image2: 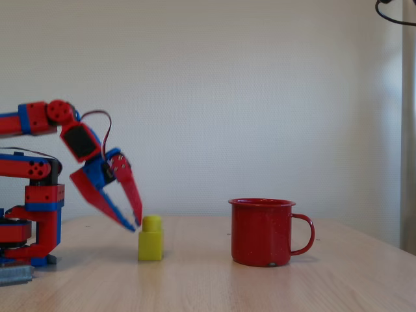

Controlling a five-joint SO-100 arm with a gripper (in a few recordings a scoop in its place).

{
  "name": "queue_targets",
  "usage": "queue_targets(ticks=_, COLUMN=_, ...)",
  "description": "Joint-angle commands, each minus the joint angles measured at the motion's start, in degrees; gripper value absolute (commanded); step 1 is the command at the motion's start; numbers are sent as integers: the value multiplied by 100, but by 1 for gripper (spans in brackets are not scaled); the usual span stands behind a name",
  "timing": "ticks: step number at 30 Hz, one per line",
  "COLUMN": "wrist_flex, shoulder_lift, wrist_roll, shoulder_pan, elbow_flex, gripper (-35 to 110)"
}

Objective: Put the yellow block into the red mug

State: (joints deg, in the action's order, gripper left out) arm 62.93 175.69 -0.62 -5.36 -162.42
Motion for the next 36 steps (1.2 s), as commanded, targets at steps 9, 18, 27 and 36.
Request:
queue_targets(ticks=9, wrist_flex=923, shoulder_lift=-1995, wrist_roll=-580, shoulder_pan=-580, elbow_flex=3234, gripper=0)
queue_targets(ticks=18, wrist_flex=1793, shoulder_lift=-2892, wrist_roll=-1925, shoulder_pan=-1485, elbow_flex=4192, gripper=0)
queue_targets(ticks=27, wrist_flex=2171, shoulder_lift=-3700, wrist_roll=-2777, shoulder_pan=-2057, elbow_flex=4210, gripper=9)
queue_targets(ticks=36, wrist_flex=2153, shoulder_lift=-4632, wrist_roll=-3041, shoulder_pan=-2232, elbow_flex=4245, gripper=38)
